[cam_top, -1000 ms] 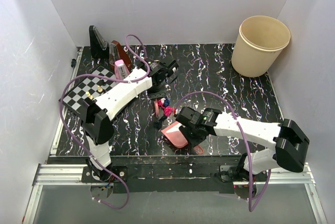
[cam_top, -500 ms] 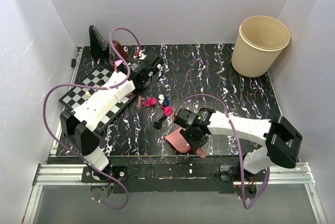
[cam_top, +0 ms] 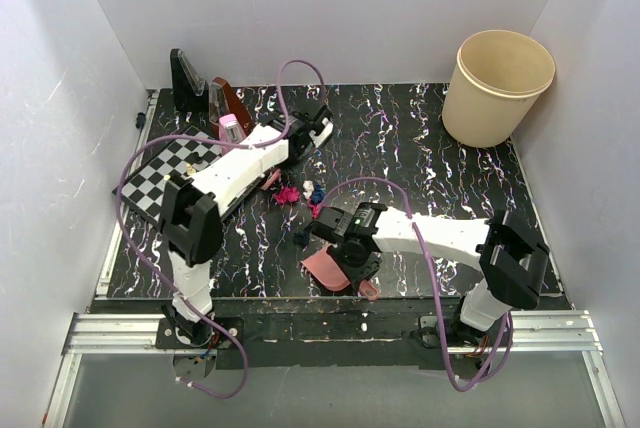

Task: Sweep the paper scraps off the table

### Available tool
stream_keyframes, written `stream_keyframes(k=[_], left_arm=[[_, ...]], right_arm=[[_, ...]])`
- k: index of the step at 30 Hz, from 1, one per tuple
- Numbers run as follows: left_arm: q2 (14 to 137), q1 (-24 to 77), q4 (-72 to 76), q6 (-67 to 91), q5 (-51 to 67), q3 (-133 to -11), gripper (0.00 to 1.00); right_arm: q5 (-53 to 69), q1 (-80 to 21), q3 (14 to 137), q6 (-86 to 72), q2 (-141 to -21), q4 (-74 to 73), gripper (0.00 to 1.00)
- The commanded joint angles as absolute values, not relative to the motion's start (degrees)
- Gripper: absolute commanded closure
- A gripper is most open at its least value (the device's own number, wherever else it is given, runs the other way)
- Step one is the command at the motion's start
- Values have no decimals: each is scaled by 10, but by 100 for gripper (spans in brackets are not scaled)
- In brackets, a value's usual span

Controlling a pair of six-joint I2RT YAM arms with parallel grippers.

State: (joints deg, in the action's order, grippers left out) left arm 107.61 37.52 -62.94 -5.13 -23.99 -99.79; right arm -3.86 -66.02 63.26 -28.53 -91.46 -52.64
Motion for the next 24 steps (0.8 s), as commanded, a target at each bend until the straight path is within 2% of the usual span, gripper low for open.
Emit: stream_keyframes(k=[1, 8, 14, 24], left_arm=[[1123, 376, -634, -141, -237, -1055, 100], [1172, 383, -676, -176, -184, -1107, 100], [1155, 406, -690, -187, -112, -1085, 100], [1146, 431, -744, -156, 0, -1090, 100]], right_arm=[[-33, -656, 664, -275, -917, -531, 99], [-35, -633, 695, -249, -953, -528, 99], [-27, -585, 704, -206, -961, -509, 99], [-54, -575, 744, -149, -1010, -505, 99]])
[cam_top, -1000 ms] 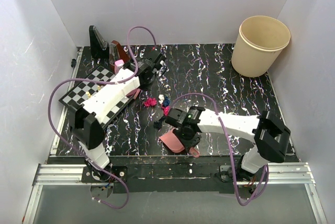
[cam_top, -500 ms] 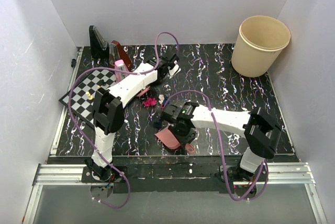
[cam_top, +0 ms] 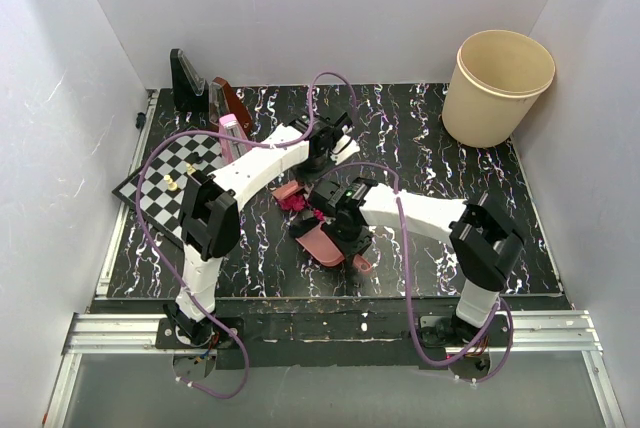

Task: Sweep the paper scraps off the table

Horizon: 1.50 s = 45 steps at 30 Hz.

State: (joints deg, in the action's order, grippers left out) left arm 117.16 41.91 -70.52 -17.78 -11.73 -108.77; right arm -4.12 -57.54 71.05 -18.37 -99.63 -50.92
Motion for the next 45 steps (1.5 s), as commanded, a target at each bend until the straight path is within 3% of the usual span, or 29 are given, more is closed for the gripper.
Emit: stream_keyframes(k=[1, 12, 22, 30, 40, 45], left_arm=[[1143, 432, -750, -151, 23, -1092, 100], [1101, 460, -794, -93, 118, -1089, 100], [1055, 459, -809, -19, 170, -1114, 100], [1048, 455, -824, 42, 34, -1157, 100], [998, 431, -811, 79, 45, -1192, 100], [969, 431, -841, 106, -50, -1193, 100]], right_arm=[[-54, -574, 745, -146, -1012, -503, 99], [-62, -572, 755, -141, -1027, -454, 99], [-105, -572, 683, -152, -969, -387, 99], [-121, -575, 633, -165, -926, -340, 99], [-157, -579, 532, -185, -824, -237, 99], [-182, -579, 529, -195, -829, -245, 99]])
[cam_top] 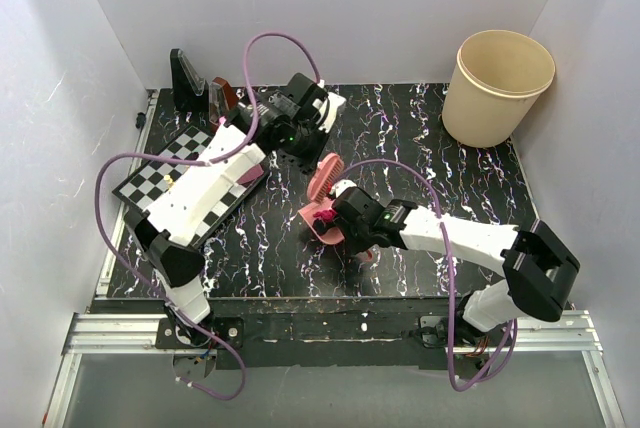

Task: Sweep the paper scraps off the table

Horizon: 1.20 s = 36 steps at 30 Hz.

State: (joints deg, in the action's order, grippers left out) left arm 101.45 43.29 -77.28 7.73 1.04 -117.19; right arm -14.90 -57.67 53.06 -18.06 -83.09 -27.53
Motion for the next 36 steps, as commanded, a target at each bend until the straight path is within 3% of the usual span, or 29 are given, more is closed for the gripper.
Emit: stream_keyframes(k=[1, 9, 18, 23, 36], left_arm=[[963, 431, -847, 107, -52, -1191, 100], [910, 425, -823, 135, -141, -1131, 100], [793, 346, -669, 172, -155, -943, 100], [743, 346, -592, 153, -124, -811, 100], [665, 346, -440, 98, -77, -679, 100]], right_arm=[[-187, -578, 530, -199, -831, -247, 99], [-180, -564, 530, -207, -802, -257, 99], [-177, -507, 605, -204, -757, -374, 99], [-192, -433, 721, -208, -777, -486, 99], [-78, -180, 1132, -193, -943, -652, 99]])
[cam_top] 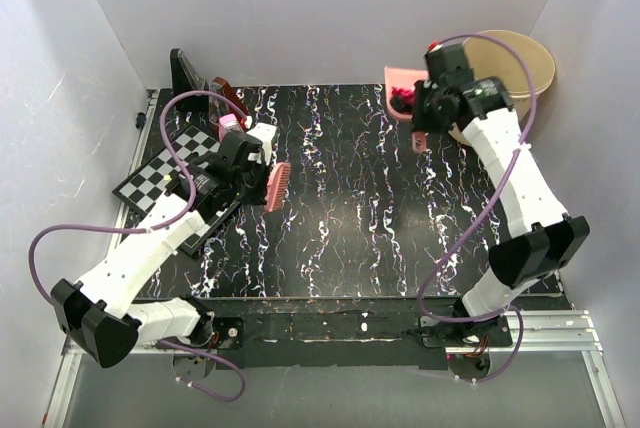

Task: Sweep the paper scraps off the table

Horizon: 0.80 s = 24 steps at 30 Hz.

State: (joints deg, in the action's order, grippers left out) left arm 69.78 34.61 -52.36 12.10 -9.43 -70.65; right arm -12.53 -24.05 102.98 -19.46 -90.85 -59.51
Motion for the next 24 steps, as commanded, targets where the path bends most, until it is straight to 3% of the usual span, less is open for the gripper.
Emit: stream_keyframes(k=[1, 6, 10, 18, 24], left_arm=[[668, 346, -438, 98, -74, -678, 100], [676, 345, -432, 99, -50, -672, 100], [672, 346, -416, 100, -40, -648, 100], [688, 346, -420, 100, -33, -646, 100], [693, 346, -423, 98, -31, -643, 100]], right_arm=[[-63, -160, 1163, -194, -963, -657, 99], [16, -88, 1325, -206, -1062, -688, 99], [83, -35, 1379, -231, -1091, -645, 99], [313, 87, 1188, -403, -1043, -321, 99], [417, 138, 1074, -582, -1039, -67, 99]])
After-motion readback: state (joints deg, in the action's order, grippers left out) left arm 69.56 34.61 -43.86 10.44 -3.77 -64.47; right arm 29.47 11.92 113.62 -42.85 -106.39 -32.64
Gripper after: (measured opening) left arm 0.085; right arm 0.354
